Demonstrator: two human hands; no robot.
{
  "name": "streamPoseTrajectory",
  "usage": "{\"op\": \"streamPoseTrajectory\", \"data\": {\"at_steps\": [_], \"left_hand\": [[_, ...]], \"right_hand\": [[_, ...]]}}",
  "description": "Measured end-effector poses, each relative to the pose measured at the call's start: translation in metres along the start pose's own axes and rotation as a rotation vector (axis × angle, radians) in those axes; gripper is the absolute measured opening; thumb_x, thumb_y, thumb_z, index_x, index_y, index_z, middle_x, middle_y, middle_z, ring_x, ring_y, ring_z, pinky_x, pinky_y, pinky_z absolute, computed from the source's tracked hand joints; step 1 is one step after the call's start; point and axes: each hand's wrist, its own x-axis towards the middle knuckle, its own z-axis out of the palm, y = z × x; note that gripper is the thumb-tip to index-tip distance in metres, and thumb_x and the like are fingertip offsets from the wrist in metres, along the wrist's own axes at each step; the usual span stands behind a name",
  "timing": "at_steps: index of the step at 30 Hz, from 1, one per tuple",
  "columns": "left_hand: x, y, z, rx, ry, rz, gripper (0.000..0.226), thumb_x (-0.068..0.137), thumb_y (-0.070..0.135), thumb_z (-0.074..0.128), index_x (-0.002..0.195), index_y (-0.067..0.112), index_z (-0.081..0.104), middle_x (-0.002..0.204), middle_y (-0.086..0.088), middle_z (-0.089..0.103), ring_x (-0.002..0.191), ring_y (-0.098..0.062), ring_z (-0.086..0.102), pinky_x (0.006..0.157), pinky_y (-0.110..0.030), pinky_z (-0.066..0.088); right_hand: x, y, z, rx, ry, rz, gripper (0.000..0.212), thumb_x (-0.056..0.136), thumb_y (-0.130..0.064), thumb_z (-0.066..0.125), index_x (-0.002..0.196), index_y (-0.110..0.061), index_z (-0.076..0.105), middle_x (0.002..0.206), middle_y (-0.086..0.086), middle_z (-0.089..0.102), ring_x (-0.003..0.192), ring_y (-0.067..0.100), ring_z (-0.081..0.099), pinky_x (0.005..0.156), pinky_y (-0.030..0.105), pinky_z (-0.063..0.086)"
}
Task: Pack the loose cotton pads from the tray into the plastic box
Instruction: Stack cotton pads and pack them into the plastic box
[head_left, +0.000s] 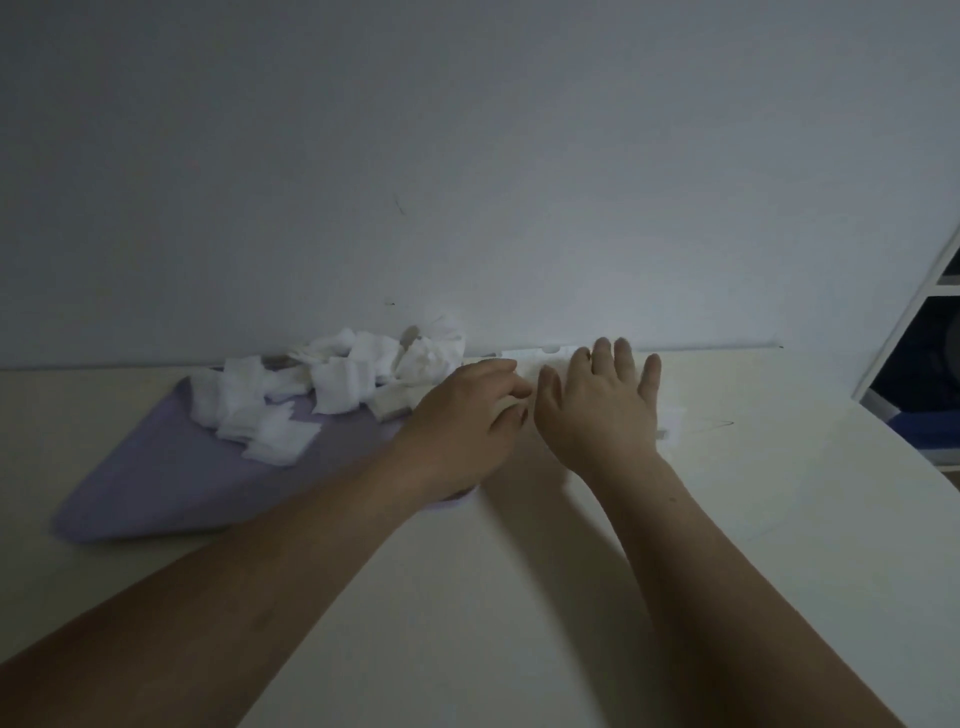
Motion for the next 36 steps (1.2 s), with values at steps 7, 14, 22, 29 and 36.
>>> {"op": "streamPoseTrajectory", "data": {"at_steps": [7,14,22,29,36], "left_hand": [[-0.049,-0.056,-0.058,0.277,0.0,-0.231,0.04,0.078,0.028,0.046,0.107,0.015,0.07,0.115,-0.006,0.065,0.116,-0.032,0.059,0.102,-0.043,0.047],[-0.095,-0.127,-0.101,0.525,-0.094,-0.706,0.058,0.094,0.057,0.046,0.146,0.032,0.045,0.16,-0.012,0.032,0.15,-0.039,0.026,0.119,-0.055,0.029],[-0.088,-0.116,-0.084,0.104,-0.033,-0.401,0.021,0.102,0.034,0.055,0.093,0.02,0.068,0.094,0.002,0.069,0.088,-0.017,0.063,0.081,-0.038,0.051],[-0.077,-0.126,-0.074,-0.195,0.089,-0.508,0.023,0.081,0.039,0.08,0.1,0.036,0.068,0.099,0.015,0.07,0.091,-0.001,0.068,0.088,-0.031,0.058],[-0.077,-0.123,-0.076,-0.191,-0.056,-0.533,0.055,0.08,0.047,0.08,0.131,0.034,0.063,0.117,0.015,0.068,0.108,-0.005,0.064,0.099,-0.033,0.055]], "right_hand": [[-0.047,-0.066,0.024,0.321,0.058,-0.631,0.046,0.1,-0.036,0.051,0.138,-0.009,0.058,0.147,0.015,0.055,0.143,0.034,0.043,0.117,0.045,0.035],[-0.066,-0.079,0.029,0.342,-0.198,-0.634,0.04,0.1,-0.049,0.048,0.132,-0.028,0.06,0.139,-0.008,0.06,0.125,0.015,0.056,0.1,0.039,0.051],[-0.054,-0.089,0.03,0.347,-0.25,-0.526,0.029,0.101,-0.04,0.05,0.121,-0.033,0.069,0.118,-0.011,0.072,0.104,0.014,0.065,0.088,0.027,0.05],[-0.029,-0.108,0.028,0.357,-0.296,-0.471,0.019,0.09,-0.041,0.067,0.09,-0.026,0.079,0.093,-0.01,0.068,0.083,0.011,0.064,0.081,0.031,0.054],[-0.039,-0.102,0.053,0.468,-0.053,-0.507,0.018,0.087,-0.033,0.067,0.074,-0.023,0.075,0.083,-0.01,0.065,0.075,0.008,0.06,0.069,0.033,0.051]]}}
